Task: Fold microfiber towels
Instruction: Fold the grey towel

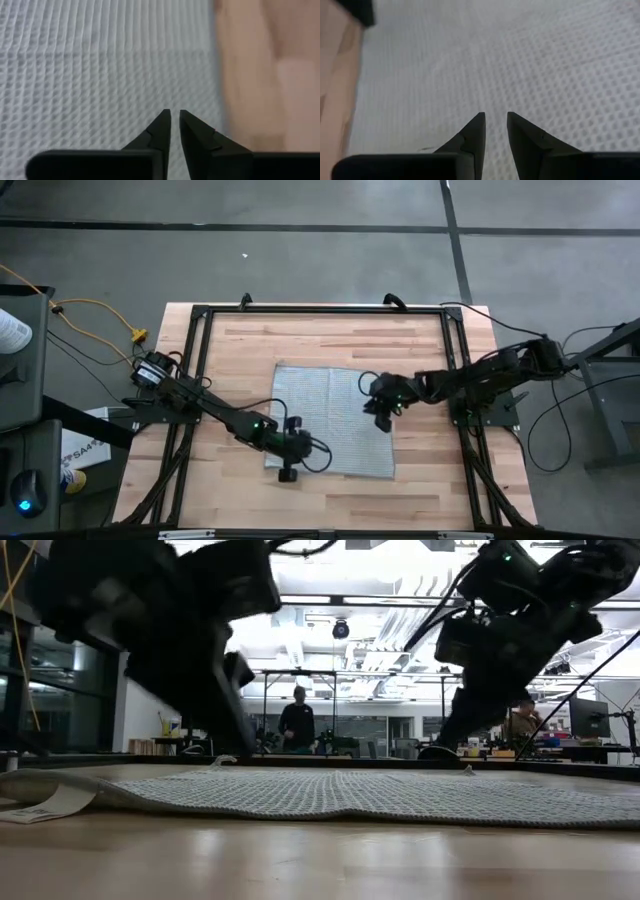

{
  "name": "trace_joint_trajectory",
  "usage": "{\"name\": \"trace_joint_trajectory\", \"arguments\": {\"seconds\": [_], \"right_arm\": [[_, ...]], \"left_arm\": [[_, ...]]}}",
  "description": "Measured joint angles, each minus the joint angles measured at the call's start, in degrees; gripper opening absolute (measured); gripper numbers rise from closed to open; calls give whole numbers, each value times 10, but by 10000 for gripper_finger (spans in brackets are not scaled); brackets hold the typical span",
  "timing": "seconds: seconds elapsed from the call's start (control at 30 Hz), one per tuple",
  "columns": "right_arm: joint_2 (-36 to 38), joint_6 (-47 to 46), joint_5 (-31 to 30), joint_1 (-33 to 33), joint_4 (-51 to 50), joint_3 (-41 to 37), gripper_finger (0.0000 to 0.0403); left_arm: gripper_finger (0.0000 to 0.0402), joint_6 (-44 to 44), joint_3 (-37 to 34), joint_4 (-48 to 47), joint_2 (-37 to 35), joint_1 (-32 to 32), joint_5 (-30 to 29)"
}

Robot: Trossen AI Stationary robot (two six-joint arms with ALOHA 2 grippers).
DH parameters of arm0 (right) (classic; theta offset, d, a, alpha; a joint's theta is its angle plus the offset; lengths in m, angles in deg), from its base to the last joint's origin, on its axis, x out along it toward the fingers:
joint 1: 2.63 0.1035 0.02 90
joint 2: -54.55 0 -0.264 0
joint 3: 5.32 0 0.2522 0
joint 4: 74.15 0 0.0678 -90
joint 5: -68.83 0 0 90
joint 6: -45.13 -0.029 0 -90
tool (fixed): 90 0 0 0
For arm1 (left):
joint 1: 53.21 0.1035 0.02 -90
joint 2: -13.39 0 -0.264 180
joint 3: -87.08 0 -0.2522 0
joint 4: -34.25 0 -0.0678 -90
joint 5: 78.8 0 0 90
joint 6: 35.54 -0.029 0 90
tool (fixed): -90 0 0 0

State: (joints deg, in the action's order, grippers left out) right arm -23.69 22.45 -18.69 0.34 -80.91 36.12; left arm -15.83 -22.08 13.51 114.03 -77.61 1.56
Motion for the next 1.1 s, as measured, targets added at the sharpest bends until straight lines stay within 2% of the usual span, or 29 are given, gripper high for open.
{"name": "trace_joint_trajectory", "arguments": {"seconds": [0.17, 0.33, 0.6, 0.77, 0.93, 1.1], "right_arm": [[0, 13, 0, 36, -2, 0, 73], [0, 32, -24, 62, -3, 0, 73], [3, 29, -38, 67, -7, 0, 73], [3, 28, -40, 62, -7, 0, 73], [3, 28, -41, 62, -8, 0, 73], [3, 0, -41, 62, -34, 0, 73]], "left_arm": [[77, -76, 0, -58, 0, 0, -4], [98, -129, 0, -122, -1, 0, -46], [100, -110, 0, -222, -14, 8, -66], [100, -105, 18, -265, -53, 28, -68], [100, -138, 23, -276, -86, 51, -59], [100, -172, 23, -310, -88, 82, -41]]}}
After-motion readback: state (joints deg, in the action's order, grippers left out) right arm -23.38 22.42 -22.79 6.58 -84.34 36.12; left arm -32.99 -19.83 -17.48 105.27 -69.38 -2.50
